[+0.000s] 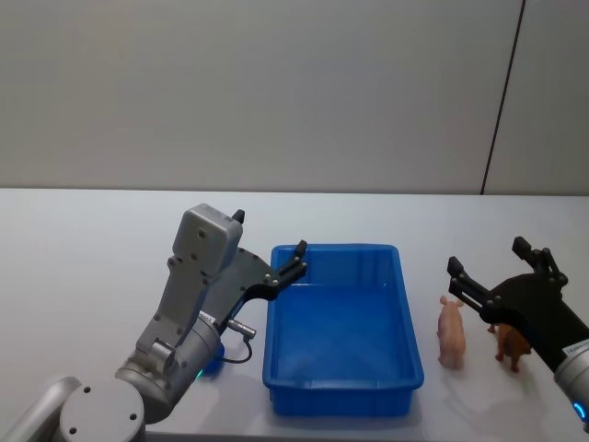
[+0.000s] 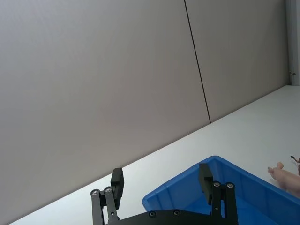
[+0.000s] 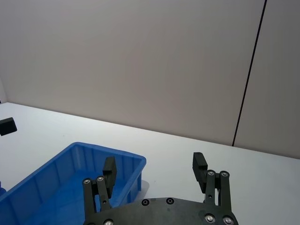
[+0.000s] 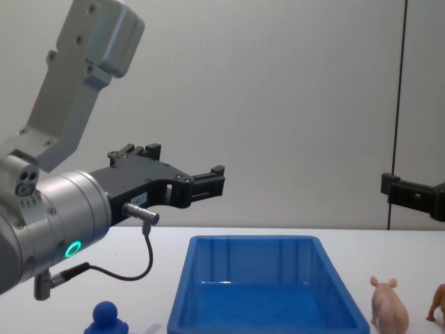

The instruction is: Pick up the two dolls from the table and place them into the box.

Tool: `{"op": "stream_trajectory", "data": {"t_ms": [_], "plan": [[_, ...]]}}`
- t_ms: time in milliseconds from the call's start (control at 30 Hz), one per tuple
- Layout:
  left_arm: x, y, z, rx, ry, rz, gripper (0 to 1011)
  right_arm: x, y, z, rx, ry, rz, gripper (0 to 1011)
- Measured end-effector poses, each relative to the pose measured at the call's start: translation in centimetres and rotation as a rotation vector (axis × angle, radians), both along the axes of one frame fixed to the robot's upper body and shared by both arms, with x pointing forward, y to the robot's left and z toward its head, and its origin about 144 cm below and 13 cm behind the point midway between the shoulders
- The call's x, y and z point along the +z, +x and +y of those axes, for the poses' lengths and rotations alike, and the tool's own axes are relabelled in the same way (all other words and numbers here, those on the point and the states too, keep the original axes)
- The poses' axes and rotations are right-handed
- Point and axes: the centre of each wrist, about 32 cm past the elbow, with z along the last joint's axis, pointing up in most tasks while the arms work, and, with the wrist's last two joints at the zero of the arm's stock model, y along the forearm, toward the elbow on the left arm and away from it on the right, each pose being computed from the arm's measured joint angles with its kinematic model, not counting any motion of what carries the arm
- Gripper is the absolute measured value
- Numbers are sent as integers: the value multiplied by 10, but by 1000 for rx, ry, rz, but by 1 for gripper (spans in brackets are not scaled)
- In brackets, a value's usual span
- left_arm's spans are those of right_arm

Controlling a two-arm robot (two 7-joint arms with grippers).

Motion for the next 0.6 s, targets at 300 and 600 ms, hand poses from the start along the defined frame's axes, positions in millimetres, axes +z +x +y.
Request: {"op": "stream_trajectory", "data": {"t_ms": [300,600], "plan": [[0,0,0,0,0,0,1001,0,0,0,0,0,0,1001],[0,0,0,0,0,0,1001,0,0,0,0,0,0,1001]]}}
